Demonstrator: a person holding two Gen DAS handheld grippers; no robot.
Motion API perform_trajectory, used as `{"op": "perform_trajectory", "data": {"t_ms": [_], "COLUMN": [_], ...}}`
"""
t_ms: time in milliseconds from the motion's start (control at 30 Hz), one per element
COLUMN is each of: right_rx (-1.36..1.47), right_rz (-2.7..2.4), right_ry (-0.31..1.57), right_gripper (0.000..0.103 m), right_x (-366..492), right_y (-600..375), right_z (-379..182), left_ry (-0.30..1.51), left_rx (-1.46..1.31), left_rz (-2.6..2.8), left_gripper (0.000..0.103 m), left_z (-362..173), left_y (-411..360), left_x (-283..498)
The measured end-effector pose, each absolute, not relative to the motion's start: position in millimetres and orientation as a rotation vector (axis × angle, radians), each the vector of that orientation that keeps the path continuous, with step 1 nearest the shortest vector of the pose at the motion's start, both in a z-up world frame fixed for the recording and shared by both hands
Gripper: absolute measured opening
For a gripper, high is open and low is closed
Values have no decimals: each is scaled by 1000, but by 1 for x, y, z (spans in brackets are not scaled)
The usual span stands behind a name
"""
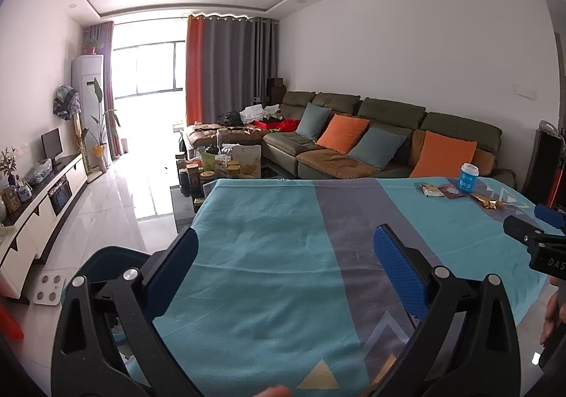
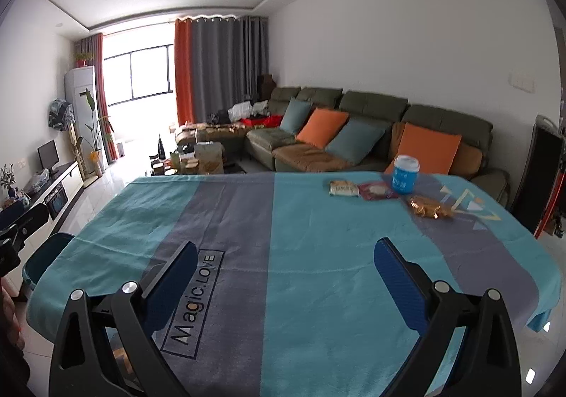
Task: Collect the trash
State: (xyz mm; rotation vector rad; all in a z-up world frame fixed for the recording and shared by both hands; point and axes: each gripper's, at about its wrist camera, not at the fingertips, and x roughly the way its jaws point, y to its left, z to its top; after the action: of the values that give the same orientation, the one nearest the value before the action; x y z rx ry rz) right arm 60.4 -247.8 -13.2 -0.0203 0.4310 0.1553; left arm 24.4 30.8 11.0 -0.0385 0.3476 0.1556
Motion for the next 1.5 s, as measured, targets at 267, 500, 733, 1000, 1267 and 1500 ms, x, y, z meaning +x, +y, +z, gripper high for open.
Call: {"op": "perform_trajectory", "data": {"t_ms": [267,500,733,1000,1267,1500], "right_rx": [-16,-18,-33,-20,-17,-13], "right_rz": [146,170,144,137,143,147], "right_ry": [303,229,160,147,158,154], "right_gripper": [96,96,96,96,96,96], "right_x": [29,11,-7,-16,-14,-14], "right_y": [-247,-238,-233,-232,-231,-231], "right_z": [-11,-10,-5,-4,-5,-5], "left_ry": [299,217,205,190,196,202], "left_rx": [-44,-46,-29,-28,-13,-17], "left_rz": [149,163,137,131,129,129], "left_gripper": [98,98,98,98,98,98], "left_z": [9,9,4,2,1,0], "left_y": [23,19,15,13,10,10], "left_x": [7,-12,-20,-29,-27,-27]}}
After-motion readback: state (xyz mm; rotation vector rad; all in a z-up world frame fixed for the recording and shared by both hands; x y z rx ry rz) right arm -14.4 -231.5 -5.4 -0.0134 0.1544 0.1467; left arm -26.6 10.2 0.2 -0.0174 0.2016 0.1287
